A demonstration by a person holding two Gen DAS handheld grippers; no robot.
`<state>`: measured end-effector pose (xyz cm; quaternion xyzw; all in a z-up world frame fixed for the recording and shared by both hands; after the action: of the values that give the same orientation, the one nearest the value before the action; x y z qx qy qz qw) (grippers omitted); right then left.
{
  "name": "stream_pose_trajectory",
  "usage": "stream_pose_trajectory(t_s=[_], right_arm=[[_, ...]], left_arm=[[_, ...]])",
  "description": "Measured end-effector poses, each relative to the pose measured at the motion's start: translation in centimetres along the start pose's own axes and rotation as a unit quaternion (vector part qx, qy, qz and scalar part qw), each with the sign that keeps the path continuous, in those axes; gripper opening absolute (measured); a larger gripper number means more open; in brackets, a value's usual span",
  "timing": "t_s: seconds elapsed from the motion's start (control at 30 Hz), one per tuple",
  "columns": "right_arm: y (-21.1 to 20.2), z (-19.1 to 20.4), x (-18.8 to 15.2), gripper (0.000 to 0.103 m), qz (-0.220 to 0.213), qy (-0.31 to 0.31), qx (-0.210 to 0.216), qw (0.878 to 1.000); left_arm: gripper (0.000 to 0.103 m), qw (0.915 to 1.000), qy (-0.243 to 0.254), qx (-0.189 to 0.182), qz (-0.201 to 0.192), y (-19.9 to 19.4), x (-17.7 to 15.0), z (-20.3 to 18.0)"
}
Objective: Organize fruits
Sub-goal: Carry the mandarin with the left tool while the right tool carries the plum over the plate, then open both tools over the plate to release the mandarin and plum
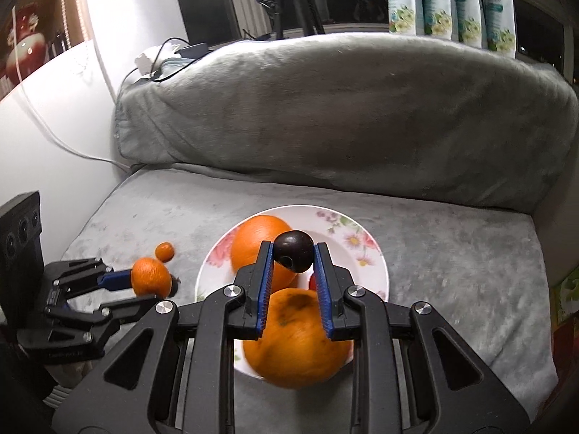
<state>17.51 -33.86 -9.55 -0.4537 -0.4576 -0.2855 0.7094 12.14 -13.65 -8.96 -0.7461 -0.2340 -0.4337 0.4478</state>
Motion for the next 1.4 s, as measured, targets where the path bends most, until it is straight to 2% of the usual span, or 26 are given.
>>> stream_pose_trajectory(t_s=[0.4, 0.77, 0.8, 0.87, 0.93, 1.1, 1.2, 1.27, 1.33, 1.4], right_arm=[[2.8, -1.8, 0.2, 0.024, 0.029, 0.012, 0.007, 0.999], [2.9, -2.6, 0.2, 0.024, 0.030, 0.032, 0.012, 0.999], [2.9, -2.6, 0.2, 0.026, 0.030, 0.032, 0.012, 0.999], [2.8, -2.6, 0.2, 0.037, 0.028, 0.032, 0.011, 0.999], [2.5, -2.6, 0.3, 0.056, 0.023, 0.033, 0.010, 0.999], [2.0, -2.3, 0.7, 0.063, 0.013, 0.029, 0.011, 0.999], [1.8, -2.3, 0.8, 0.073, 0.008, 0.029, 0.010, 0.999], [1.7, -2.4, 0.8, 0.076, 0.005, 0.031, 0.010, 0.999], [1.6, -2.4, 0.9, 0.078, 0.002, 0.033, 0.012, 0.999], [1.4, -2.4, 0.9, 0.082, 0.000, 0.036, 0.012, 0.999]], left_arm=[[0.033, 0.9998, 0.004, -0.006, 0.020, 2.3, -0.3, -1.1], [0.033, 0.9997, 0.004, -0.011, 0.021, 2.8, 0.0, -1.8], [0.033, 0.9997, 0.004, -0.013, 0.021, 2.8, 0.0, -1.8], [0.033, 0.9996, 0.005, -0.016, 0.022, 2.9, 0.0, -2.0], [0.033, 0.9996, 0.005, -0.017, 0.021, 2.9, 0.0, -2.1], [0.035, 0.9996, 0.006, -0.017, 0.019, 3.1, -0.1, -2.2], [0.062, 0.9998, 0.010, -0.016, 0.008, 2.7, 0.0, -2.3], [0.064, 0.9997, 0.015, -0.018, 0.001, 2.4, 0.2, -2.5], [0.072, 0.9997, 0.023, -0.010, -0.002, 2.3, 0.3, -2.7], [0.073, 0.9997, 0.021, -0.008, -0.004, 2.2, 0.3, -2.6]])
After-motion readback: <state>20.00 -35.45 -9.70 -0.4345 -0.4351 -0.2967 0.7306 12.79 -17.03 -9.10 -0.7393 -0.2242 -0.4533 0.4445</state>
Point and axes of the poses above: each gripper's, at about its wrist camera, not at the fingertips, and y roughly the way its jaws point, z to its left, x to its top, the point moved 1 cm from there along y, roughly the way its jaws point, and after that the axes turned 12 degrees about -z, right-handed, at the moved point
